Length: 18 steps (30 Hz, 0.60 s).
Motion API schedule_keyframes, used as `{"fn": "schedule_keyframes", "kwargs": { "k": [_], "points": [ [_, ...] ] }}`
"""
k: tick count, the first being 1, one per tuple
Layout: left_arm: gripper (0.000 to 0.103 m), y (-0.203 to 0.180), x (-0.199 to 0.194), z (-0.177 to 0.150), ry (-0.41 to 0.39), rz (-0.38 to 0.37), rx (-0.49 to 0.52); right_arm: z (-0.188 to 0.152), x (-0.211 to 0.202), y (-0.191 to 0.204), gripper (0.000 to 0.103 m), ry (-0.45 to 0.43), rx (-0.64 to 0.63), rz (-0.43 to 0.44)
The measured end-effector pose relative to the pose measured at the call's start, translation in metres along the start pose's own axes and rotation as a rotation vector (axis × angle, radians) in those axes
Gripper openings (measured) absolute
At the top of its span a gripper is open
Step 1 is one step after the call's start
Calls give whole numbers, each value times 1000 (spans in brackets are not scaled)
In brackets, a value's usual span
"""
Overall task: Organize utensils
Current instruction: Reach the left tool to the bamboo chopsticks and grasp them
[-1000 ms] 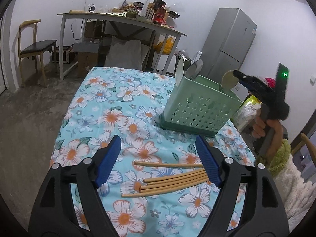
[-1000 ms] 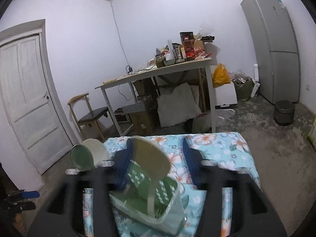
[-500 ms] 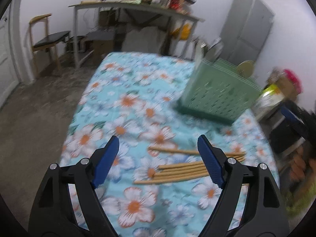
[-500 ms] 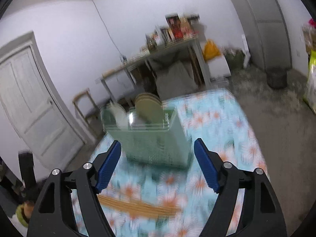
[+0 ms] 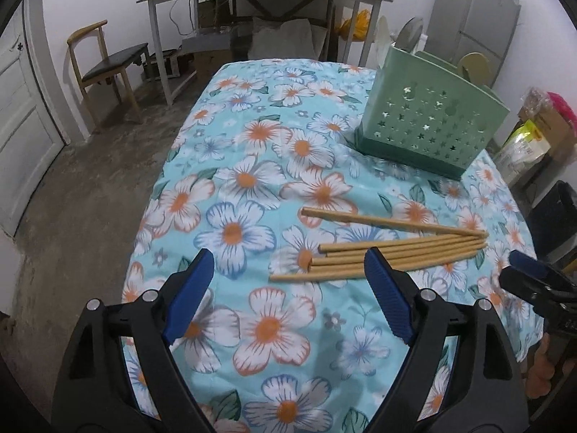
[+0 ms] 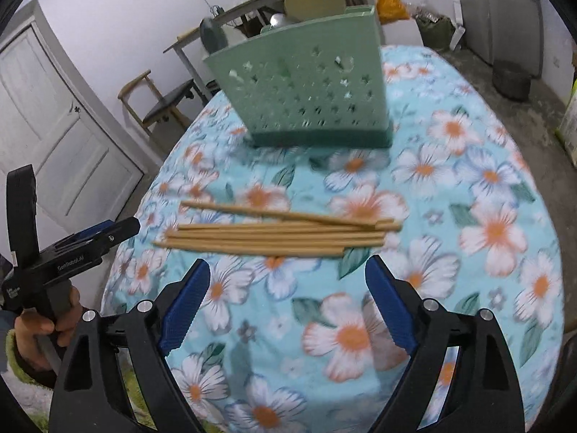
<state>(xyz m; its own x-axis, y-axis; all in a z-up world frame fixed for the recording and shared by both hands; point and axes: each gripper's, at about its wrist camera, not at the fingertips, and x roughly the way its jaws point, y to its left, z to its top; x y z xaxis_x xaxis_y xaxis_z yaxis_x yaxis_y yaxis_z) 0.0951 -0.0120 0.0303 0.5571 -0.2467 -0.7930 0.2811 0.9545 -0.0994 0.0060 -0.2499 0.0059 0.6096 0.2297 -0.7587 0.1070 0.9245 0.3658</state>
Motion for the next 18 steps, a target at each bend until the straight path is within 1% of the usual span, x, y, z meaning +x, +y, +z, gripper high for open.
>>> {"fn": "schedule_keyframes", "kwargs": {
  "k": [3, 5, 7, 10, 12, 14, 16, 18],
  "points": [
    [81, 3, -1, -7, -21, -52, -17, -5, 0, 4, 85, 10, 5, 13],
    [81, 4, -1, -11, -26, -111, -40, -9, 0, 4, 85, 20, 12, 23],
    [78, 1, -1, -17, -39, -192, -55, -13, -2, 4, 85, 26, 12, 29],
    [69, -5, 1, -25, -38, -285, -61, -15, -5, 1, 85, 27, 19, 24],
    [59, -8, 3, -30, -33, -346, -70, -14, -8, -3, 85, 22, 36, 25],
    [53, -7, 7, -33, -24, -407, -106, -13, -11, -8, 85, 18, 51, 26],
    [50, -3, 12, -35, -4, -446, -163, -12, -11, -11, 85, 16, 60, 26],
    [47, 3, 20, -36, 21, -466, -229, -11, -10, -13, 85, 20, 70, 28]
  ]
}}
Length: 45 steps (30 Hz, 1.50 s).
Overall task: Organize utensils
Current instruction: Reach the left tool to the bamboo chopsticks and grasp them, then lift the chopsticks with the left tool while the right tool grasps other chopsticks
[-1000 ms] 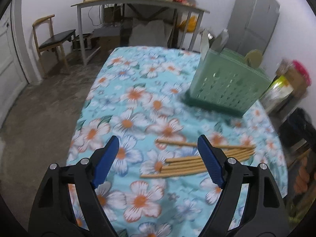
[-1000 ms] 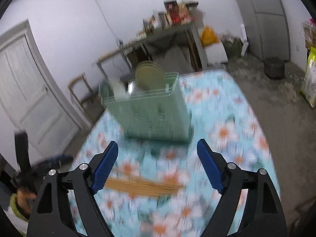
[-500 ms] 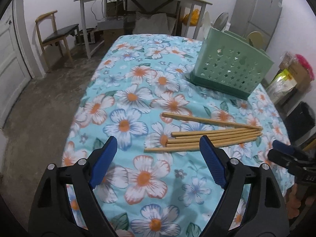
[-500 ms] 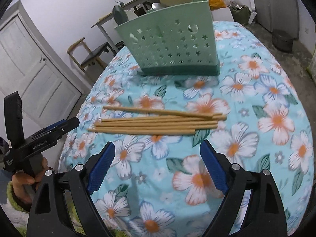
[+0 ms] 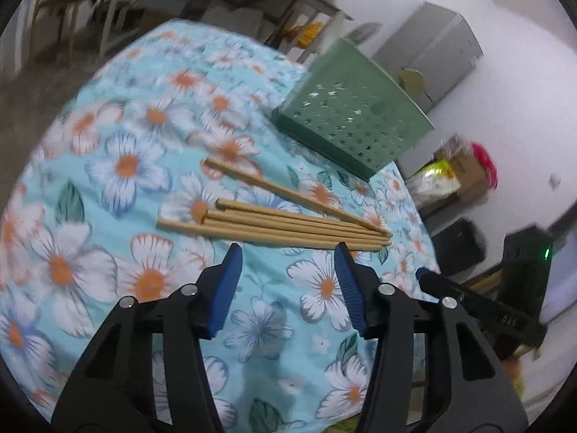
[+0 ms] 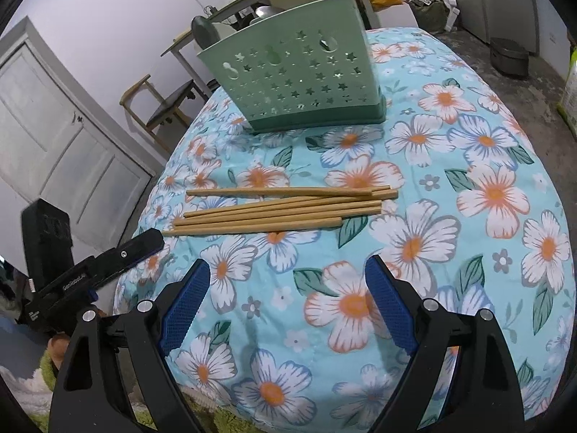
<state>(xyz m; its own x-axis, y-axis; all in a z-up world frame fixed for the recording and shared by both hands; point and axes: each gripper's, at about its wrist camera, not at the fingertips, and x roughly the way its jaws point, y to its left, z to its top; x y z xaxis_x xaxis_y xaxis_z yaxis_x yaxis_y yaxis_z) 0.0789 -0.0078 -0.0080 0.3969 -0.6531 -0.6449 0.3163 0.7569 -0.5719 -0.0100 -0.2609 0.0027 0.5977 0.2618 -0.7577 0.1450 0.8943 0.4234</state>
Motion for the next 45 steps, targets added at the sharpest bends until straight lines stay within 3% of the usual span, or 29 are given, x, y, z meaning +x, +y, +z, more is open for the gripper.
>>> {"fn": "schedule_keyframes", "kwargs": {
  "k": [3, 6, 10, 13, 15, 17, 23, 29, 33, 39, 45],
  "points": [
    [44, 28, 10, -1, 14, -9, -184, 1, 3, 0, 85, 4, 7, 6],
    [40, 55, 15, -3, -7, -69, -368, 2, 6, -1, 85, 9, 11, 10],
    [39, 68, 15, -3, -41, -110, -492, 2, 10, -2, 85, 17, 23, 17],
    [27, 77, 17, -6, -57, -110, -587, 2, 11, -3, 85, 23, 31, 21],
    [13, 86, 18, -9, -60, -118, -661, 1, 10, -2, 85, 24, 32, 22],
    [13, 92, 19, -12, -60, -146, -706, 1, 10, -1, 85, 24, 31, 20],
    [10, 97, 1, -19, -72, -156, -712, -1, 6, 0, 85, 22, 32, 11],
    [9, 95, -53, 4, -243, -83, -556, -1, 8, 3, 85, 22, 30, 17],
    [6, 101, -62, 8, -272, -104, -566, 0, 12, 11, 81, 33, 19, 32],
    [4, 97, -75, 17, -282, -226, -505, 11, -4, 28, 73, -38, -72, -10],
    [3, 92, -82, 23, -306, -298, -471, 25, -13, 37, 67, -86, -99, 1]
  ]
}}
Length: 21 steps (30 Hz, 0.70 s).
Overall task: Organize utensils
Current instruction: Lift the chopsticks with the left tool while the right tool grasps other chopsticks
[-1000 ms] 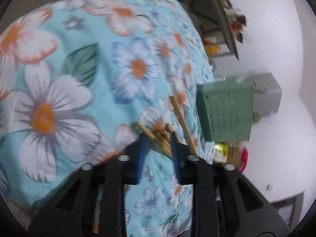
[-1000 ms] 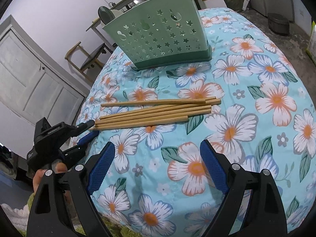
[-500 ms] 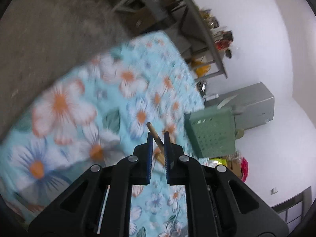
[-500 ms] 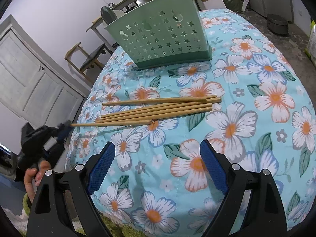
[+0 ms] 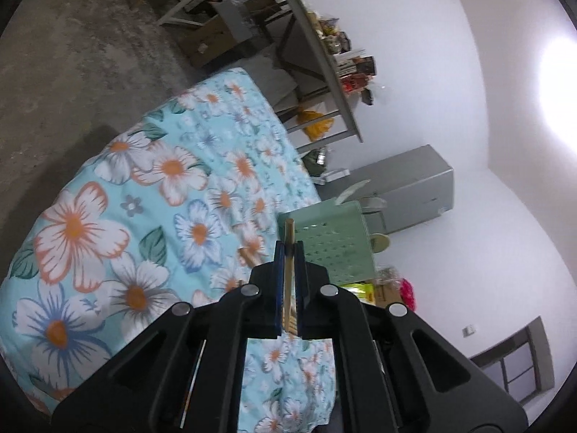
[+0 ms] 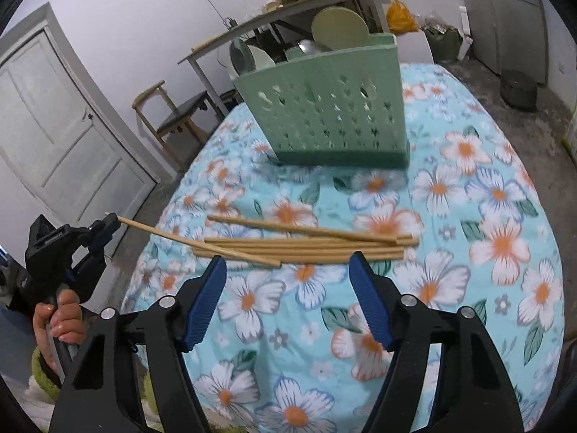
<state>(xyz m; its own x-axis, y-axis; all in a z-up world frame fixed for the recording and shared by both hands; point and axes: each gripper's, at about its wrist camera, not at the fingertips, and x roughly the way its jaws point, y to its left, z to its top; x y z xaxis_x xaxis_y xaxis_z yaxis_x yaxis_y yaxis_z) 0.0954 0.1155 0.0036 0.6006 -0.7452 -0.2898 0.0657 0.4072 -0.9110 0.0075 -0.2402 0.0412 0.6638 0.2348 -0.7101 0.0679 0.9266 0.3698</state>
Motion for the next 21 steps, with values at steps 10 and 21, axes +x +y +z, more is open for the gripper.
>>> {"fn": "schedule_keyframes", "kwargs": {
  "k": [10, 21],
  "points": [
    [3, -2, -6, 3, 98, -201, -25, 10, -8, 4, 66, -42, -13, -16],
    [3, 16, -6, -9, 151, -36, 20, 53, 51, 52, 43, 66, -338, 77]
  ]
}}
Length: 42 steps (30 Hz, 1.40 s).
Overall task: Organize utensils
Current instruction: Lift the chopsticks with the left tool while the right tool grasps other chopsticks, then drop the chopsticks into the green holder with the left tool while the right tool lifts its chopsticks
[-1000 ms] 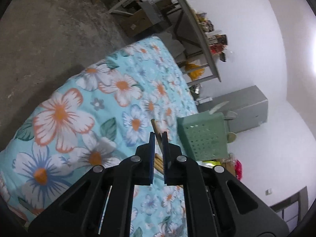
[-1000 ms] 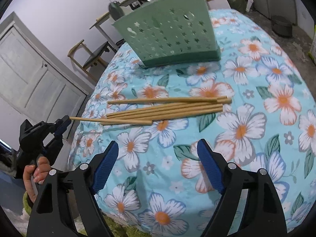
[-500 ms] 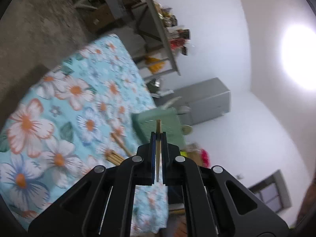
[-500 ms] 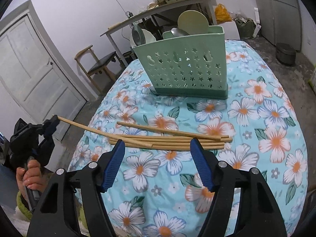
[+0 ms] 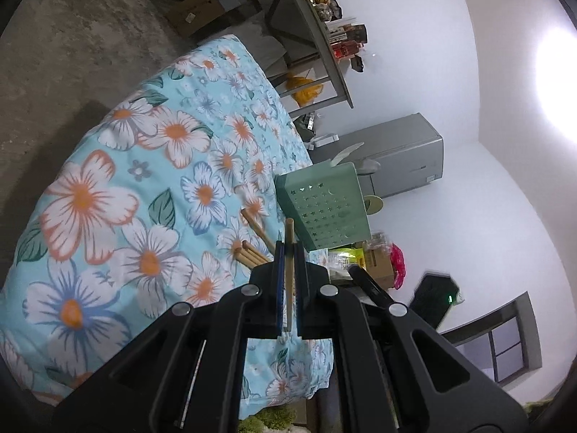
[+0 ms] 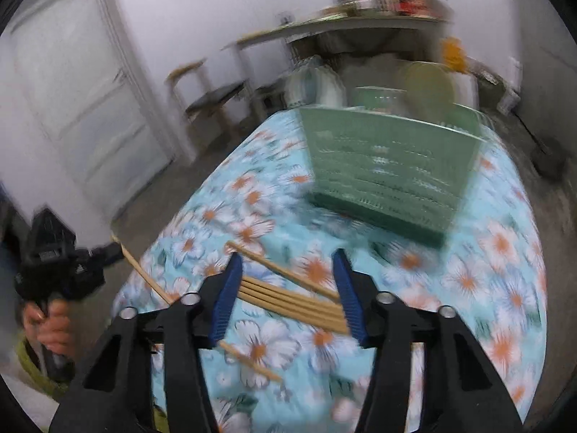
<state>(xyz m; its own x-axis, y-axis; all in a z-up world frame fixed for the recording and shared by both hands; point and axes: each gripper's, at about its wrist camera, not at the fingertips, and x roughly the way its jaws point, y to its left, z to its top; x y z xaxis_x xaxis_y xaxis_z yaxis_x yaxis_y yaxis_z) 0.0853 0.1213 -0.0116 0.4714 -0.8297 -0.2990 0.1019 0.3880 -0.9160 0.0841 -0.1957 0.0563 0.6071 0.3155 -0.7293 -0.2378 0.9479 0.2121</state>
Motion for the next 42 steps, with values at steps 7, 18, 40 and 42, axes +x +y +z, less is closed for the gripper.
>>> {"fn": "schedule_keyframes", "kwargs": {
  "k": [7, 18, 40, 42],
  "points": [
    [3, -2, -9, -1, -36, -5, 24, 28, 98, 43, 22, 226, -299, 101],
    [3, 3, -18, 2, -56, -13, 26, 28, 155, 73, 14, 363, -556, 68],
    [3, -8, -22, 5, -75, -2, 49, 54, 101, 54, 6, 181, -503, 53],
    [3, -13, -23, 7, -81, -10, 62, 66, 69, 43, 6, 86, -451, 24]
  ]
}}
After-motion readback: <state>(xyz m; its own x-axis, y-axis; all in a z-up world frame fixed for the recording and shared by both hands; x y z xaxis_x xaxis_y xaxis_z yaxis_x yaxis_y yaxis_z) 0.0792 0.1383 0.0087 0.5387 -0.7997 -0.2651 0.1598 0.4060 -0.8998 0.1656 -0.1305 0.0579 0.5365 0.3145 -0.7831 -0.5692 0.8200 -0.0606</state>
